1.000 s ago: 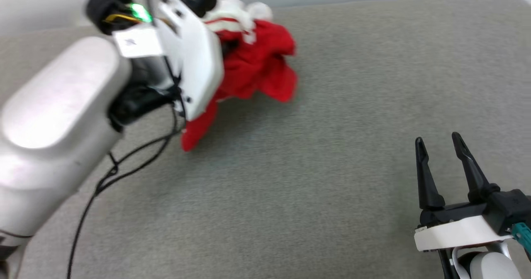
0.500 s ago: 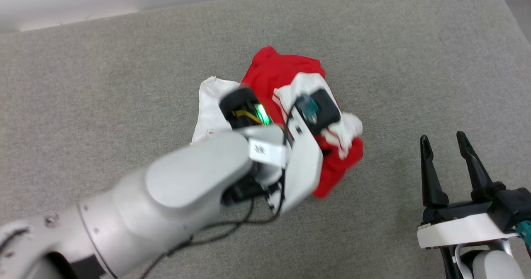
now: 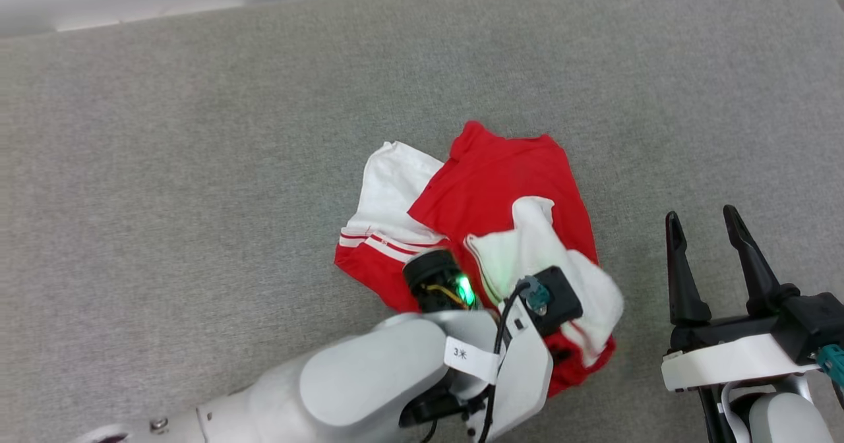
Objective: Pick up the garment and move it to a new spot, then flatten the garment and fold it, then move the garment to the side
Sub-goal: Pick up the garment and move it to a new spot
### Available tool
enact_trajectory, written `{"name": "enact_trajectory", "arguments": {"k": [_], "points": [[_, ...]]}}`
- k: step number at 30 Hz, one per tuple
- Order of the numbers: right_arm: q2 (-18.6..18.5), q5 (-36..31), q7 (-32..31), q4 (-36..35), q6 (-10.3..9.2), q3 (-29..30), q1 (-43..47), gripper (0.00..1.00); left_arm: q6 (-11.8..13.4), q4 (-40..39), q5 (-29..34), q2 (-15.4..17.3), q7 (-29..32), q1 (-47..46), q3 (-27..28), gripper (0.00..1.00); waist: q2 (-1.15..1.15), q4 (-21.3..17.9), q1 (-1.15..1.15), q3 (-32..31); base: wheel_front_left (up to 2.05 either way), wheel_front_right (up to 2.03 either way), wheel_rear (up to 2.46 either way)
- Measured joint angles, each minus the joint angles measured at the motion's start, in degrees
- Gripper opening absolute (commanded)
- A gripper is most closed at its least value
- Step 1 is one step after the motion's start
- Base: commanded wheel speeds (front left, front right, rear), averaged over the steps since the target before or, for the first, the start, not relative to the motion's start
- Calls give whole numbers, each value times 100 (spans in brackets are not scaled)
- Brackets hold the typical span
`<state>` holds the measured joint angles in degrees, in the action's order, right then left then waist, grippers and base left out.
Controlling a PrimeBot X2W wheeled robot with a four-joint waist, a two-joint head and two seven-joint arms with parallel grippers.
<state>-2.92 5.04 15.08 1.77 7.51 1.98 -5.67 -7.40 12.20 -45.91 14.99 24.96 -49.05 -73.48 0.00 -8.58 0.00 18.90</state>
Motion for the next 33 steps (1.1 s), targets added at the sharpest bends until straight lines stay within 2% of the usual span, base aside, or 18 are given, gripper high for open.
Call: {"name": "enact_trajectory", "arguments": {"k": [5,8,11,17,22,25,28,33], "points": [[1,-55,0,37,0,45,128,100,0,359,132,-97,-1267,-270,46,100,0,101,0,-266,0,0,0],[0,-89,0,45,0,105,236,100,51,576,247,-112,-1994,-304,319,100,0,179,0,-452,0,0,0],[0,-119,0,45,0,116,316,100,308,710,379,-82,-2639,-303,604,100,0,267,0,-628,0,0,0],[1,-179,0,49,0,158,488,100,1025,859,470,219,-3709,39,1225,100,0,445,0,-950,0,0,0],[1,-197,0,60,0,198,598,100,1666,843,570,550,-3979,515,1863,100,0,580,0,-1175,0,0,0],[1,-208,0,58,0,213,668,100,2025,493,905,720,-3986,924,2383,100,0,662,0,-1287,0,0,0],[0,-210,0,59,0,227,714,100,2251,143,1246,839,-3995,1504,2949,100,0,742,0,-1384,0,0,0],[1,-210,0,68,0,225,834,100,2446,-333,1769,862,-3995,2512,3804,100,0,847,-1,-1547,0,0,0]]}}
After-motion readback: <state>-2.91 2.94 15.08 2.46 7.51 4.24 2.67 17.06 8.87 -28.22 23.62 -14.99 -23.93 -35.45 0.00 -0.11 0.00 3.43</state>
